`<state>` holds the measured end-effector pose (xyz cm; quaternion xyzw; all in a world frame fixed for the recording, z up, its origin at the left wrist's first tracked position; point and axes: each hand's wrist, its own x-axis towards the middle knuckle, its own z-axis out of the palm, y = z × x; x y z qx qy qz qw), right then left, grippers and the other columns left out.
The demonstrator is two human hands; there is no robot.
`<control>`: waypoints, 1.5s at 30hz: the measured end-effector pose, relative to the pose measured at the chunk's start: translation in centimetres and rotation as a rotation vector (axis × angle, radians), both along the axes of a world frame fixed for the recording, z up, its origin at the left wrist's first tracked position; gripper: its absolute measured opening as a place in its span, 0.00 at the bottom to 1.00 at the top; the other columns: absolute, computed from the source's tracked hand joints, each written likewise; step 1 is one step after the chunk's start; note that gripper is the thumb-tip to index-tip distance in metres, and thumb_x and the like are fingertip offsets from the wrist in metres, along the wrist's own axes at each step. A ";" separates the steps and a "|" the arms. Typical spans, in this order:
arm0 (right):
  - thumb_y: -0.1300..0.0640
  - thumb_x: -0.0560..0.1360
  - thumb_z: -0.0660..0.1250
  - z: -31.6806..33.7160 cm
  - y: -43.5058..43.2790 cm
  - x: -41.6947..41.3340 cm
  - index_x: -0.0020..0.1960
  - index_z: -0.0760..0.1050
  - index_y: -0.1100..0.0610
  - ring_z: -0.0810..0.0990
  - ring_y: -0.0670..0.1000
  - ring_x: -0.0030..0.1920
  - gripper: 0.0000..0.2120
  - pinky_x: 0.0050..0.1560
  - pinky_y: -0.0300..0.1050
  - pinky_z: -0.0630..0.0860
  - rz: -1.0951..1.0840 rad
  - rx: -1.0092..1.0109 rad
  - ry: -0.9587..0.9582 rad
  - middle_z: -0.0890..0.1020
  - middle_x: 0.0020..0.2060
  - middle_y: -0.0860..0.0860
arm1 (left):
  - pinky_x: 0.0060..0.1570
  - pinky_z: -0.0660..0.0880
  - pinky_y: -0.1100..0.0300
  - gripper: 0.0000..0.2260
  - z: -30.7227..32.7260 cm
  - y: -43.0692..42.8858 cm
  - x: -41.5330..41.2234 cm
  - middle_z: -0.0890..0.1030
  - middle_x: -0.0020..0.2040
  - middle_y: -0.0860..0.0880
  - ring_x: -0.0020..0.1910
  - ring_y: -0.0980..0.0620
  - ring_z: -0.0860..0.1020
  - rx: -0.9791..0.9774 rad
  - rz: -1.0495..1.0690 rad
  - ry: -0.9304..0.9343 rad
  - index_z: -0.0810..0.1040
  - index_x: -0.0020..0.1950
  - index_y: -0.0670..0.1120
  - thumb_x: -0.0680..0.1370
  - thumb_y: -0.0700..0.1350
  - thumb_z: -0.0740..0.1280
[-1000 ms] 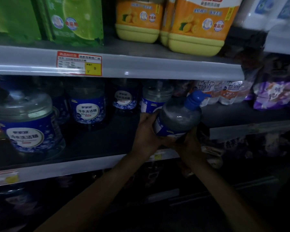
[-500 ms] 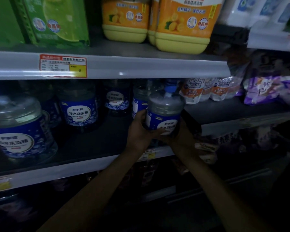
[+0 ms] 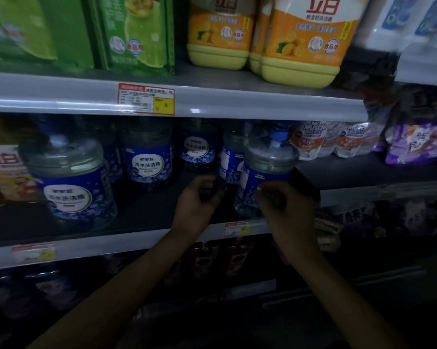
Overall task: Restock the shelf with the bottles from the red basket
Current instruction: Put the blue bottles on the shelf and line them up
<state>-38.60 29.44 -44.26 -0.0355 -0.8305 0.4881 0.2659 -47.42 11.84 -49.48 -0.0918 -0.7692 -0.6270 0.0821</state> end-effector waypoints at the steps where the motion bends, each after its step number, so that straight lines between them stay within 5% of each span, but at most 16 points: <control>1: 0.55 0.77 0.73 0.0 -0.9 -0.1 0.52 0.82 0.53 0.82 0.37 0.48 0.05 0.48 0.28 0.75 0.033 0.033 -0.003 0.84 0.46 0.42 | 0.59 0.77 0.61 0.15 0.0 -0.8 -0.1 0.83 0.55 0.50 0.57 0.55 0.80 0.004 0.014 -0.015 0.79 0.64 0.48 0.78 0.42 0.75; 8: 0.55 0.81 0.67 -3.7 -6.7 -5.4 0.68 0.75 0.51 0.80 0.47 0.57 0.15 0.58 0.44 0.77 0.251 0.360 -0.234 0.83 0.58 0.48 | 0.62 0.77 0.55 0.16 -0.5 -5.4 -0.9 0.82 0.61 0.52 0.60 0.55 0.79 -0.233 0.082 0.034 0.79 0.67 0.50 0.80 0.48 0.71; 11: 0.57 0.81 0.66 -4.7 -8.4 -7.9 0.71 0.72 0.52 0.80 0.51 0.59 0.19 0.55 0.43 0.75 0.289 0.335 -0.272 0.82 0.60 0.51 | 0.60 0.78 0.53 0.23 -0.9 -6.6 -0.8 0.79 0.66 0.52 0.62 0.53 0.78 -0.432 0.080 0.112 0.76 0.71 0.53 0.76 0.56 0.65; 19: 0.54 0.80 0.66 -7.8 -11.0 -13.1 0.78 0.64 0.53 0.75 0.58 0.67 0.27 0.65 0.56 0.75 0.247 0.377 -0.298 0.75 0.70 0.56 | 0.57 0.78 0.51 0.23 -2.1 -9.6 -1.4 0.77 0.67 0.51 0.62 0.51 0.77 -0.554 0.119 0.247 0.74 0.72 0.52 0.78 0.55 0.64; 28: 0.42 0.77 0.69 -8.5 -12.5 -17.3 0.83 0.38 0.54 0.59 0.61 0.79 0.50 0.76 0.60 0.63 0.142 0.384 -0.448 0.57 0.81 0.58 | 0.55 0.79 0.47 0.21 -3.1 -10.6 -2.2 0.79 0.64 0.49 0.59 0.47 0.80 -0.615 0.185 0.284 0.77 0.70 0.49 0.79 0.57 0.64; 32: 0.43 0.78 0.68 -8.5 -13.0 -18.4 0.82 0.37 0.58 0.49 0.59 0.82 0.50 0.80 0.58 0.52 0.079 0.404 -0.455 0.48 0.82 0.58 | 0.57 0.78 0.49 0.21 -3.2 -10.4 -2.3 0.77 0.66 0.50 0.60 0.49 0.79 -0.587 0.175 0.257 0.76 0.70 0.51 0.79 0.56 0.64; 45: 0.36 0.79 0.61 -9.0 -12.8 -20.3 0.83 0.35 0.53 0.41 0.60 0.82 0.47 0.80 0.55 0.42 0.075 0.563 -0.513 0.41 0.81 0.62 | 0.58 0.78 0.46 0.20 -3.5 -10.6 -3.0 0.76 0.66 0.52 0.60 0.48 0.78 -0.592 0.157 0.244 0.75 0.70 0.53 0.79 0.53 0.66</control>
